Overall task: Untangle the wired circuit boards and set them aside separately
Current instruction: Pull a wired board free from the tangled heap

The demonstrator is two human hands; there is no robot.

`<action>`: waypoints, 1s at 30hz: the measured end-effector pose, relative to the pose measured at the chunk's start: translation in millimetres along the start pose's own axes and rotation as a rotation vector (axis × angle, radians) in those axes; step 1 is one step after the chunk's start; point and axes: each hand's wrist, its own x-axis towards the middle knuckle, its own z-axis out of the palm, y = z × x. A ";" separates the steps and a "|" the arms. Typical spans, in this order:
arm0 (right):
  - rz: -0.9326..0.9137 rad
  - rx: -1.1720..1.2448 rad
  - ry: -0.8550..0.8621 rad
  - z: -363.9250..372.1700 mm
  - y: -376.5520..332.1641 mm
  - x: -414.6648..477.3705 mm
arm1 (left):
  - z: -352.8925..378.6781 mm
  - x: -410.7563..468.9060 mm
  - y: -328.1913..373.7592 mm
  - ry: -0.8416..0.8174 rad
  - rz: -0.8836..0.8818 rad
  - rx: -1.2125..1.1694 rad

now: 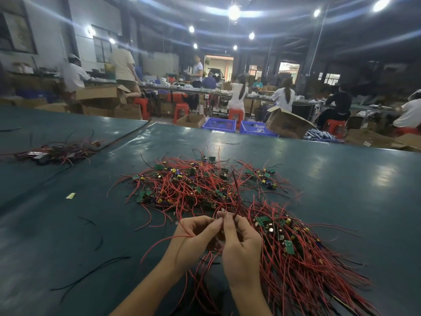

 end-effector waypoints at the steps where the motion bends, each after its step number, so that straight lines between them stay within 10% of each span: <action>1: 0.046 0.034 -0.006 -0.7 -1.3 0.6 | -0.8 0.1 -0.5 0.010 -0.010 -0.013; 30: 0.595 0.305 0.059 -8.2 -8.3 13.3 | -3.3 4.5 -12.3 0.159 0.111 0.141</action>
